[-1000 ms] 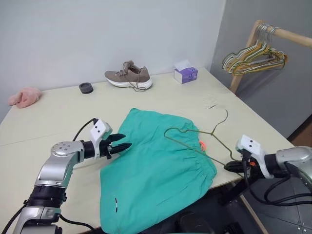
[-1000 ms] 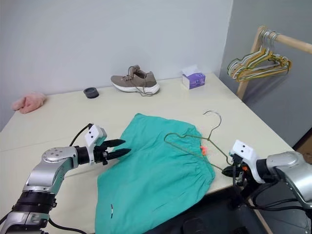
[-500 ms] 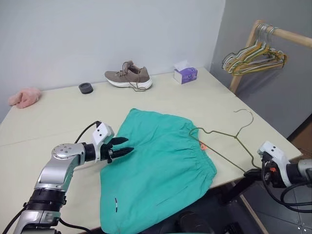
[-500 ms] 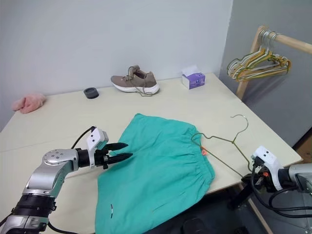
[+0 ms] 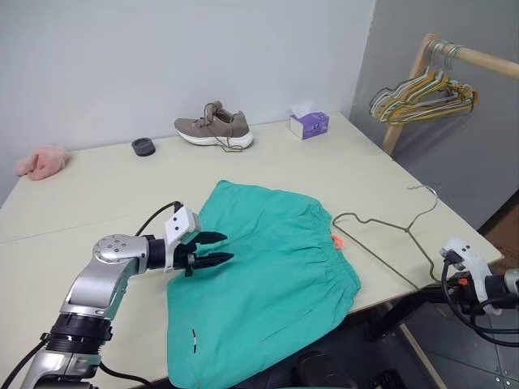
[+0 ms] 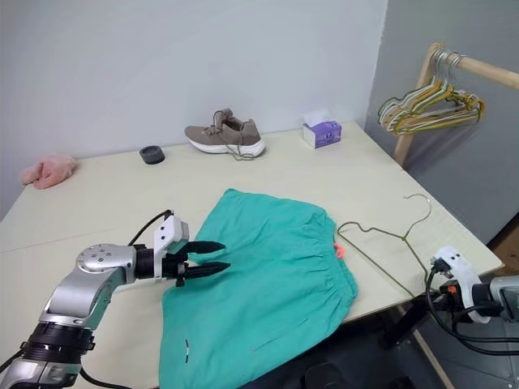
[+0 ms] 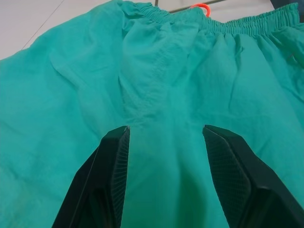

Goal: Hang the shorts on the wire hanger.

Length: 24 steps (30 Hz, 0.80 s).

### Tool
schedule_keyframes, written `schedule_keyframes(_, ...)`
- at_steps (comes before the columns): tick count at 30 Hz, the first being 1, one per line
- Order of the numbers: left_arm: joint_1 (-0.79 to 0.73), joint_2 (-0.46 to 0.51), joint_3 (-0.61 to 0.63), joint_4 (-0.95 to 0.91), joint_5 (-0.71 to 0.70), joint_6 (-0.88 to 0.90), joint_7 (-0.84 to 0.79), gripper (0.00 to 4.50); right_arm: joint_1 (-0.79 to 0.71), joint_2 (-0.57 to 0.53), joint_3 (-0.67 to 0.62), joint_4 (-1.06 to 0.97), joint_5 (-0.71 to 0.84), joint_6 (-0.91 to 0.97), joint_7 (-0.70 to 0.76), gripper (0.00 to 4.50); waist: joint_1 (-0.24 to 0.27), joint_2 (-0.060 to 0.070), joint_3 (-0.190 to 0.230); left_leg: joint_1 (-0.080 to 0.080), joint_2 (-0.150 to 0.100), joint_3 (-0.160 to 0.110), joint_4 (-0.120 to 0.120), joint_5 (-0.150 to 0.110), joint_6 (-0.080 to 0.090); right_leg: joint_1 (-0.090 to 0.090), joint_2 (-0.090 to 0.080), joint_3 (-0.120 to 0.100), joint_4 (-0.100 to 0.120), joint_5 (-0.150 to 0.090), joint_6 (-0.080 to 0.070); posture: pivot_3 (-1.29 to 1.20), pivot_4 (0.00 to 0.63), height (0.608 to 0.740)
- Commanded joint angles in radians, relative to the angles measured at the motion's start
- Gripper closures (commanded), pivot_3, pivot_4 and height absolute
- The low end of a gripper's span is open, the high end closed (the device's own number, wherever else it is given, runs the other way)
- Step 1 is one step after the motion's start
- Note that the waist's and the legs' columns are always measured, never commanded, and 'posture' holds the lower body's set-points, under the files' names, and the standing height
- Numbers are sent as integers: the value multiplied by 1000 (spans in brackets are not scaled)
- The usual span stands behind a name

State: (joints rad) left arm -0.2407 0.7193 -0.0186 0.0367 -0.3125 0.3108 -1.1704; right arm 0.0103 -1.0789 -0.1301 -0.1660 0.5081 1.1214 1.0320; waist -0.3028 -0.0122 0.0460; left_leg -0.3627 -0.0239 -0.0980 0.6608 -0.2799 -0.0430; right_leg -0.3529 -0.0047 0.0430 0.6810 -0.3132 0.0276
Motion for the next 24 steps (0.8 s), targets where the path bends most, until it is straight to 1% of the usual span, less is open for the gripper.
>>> schedule_keyframes(1, -4, 10, 22, -37, -14, 3, 13, 1919, -41, -18, 15, -35, 31, 6, 22, 4500, -2, 0, 0, 0, 0, 0, 0, 0, 0, 0, 0, 0, 0, 0, 0, -352, 0, 740)
schedule_keyframes(8, -2, 14, 42, -27, -15, 5, 31, 1919, -102, -30, 61, -53, 45, -3, 42, 4500, 0, 0, 0, 0, 0, 0, 0, 0, 0, 0, 0, 0, 0, 0, 0, -345, 0, 740)
schedule_keyframes(15, -6, 16, 58, -6, -7, -3, 60, 1919, -207, -23, 191, -26, 17, -6, 59, 4500, 1, 1, 0, 0, 0, 0, 0, 0, 0, 0, 0, 0, 0, 0, 0, -333, 0, 740)
schedule_keyframes(19, -3, 17, 60, -4, -2, -11, 69, 1919, -268, 6, 273, 51, -20, 6, 40, 4500, 4, 1, 0, 0, 0, -1, 0, 0, 0, 0, 0, 0, 0, 0, 0, -316, 0, 740)
schedule_keyframes(24, 10, 21, 63, -3, 3, -23, 82, 1919, -363, 78, 285, 125, 2, 113, 3, 4500, 5, 1, 1, 0, 0, -1, 0, 0, 0, 0, 0, 0, 0, 0, 0, -307, 0, 740)
